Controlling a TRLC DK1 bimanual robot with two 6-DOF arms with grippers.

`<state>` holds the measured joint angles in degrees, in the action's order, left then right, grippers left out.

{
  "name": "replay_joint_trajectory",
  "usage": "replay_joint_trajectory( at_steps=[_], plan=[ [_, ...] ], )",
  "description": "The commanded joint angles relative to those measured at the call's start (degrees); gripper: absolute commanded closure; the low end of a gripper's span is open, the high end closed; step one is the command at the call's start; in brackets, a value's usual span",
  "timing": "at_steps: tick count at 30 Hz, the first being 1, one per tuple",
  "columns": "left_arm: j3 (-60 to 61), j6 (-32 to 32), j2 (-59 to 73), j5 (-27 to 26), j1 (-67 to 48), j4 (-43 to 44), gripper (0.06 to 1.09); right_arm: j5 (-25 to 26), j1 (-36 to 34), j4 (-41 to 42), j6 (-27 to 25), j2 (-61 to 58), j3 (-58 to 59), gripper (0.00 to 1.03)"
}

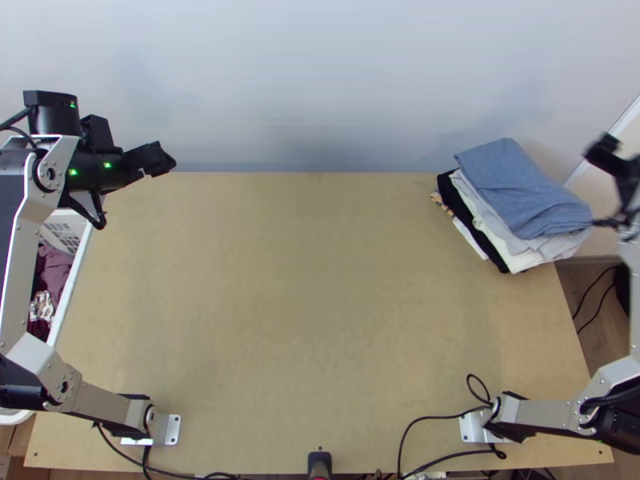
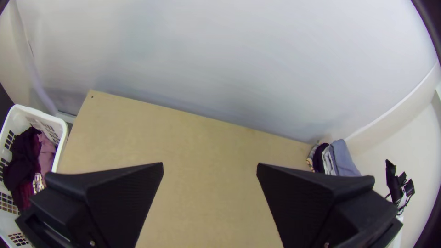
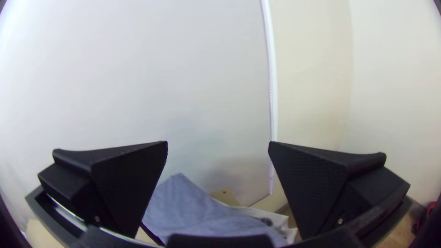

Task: Fold the t-shirt

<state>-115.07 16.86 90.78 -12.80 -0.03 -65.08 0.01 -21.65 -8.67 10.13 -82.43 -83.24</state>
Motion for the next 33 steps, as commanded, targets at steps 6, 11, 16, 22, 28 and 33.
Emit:
replay_joint_trajectory(
  at_steps=[6,11,16,22,28,33],
  plan=[
    [-0.77,-0.25,-0.43,0.14,0.65,-0.14,0.1,6.05,3.9,6.56,4.37,-13.54,5.81,0.04],
    [-0.69,-0.08,-0.78,0.14,0.65,-0.4,0.1,7.55,1.17,13.41,5.95,-21.63,10.73,0.04],
    [-0.07,0.45,-0.96,0.14,0.74,-0.49,0.1,9.31,-1.38,16.58,6.66,-27.69,12.75,0.04],
    [0.9,0.72,-1.49,0.14,0.74,-0.4,0.1,11.24,1.17,17.1,6.66,-19.78,11.0,0.04],
    [0.9,0.89,-1.93,0.14,0.74,-0.4,0.1,13.88,6.62,17.19,5.6,-16.18,5.72,0.04],
    [0.98,0.8,-2.63,0.14,1.0,-0.4,0.1,15.63,11.45,18.42,2.26,-21.1,1.59,0.04]
  ],
)
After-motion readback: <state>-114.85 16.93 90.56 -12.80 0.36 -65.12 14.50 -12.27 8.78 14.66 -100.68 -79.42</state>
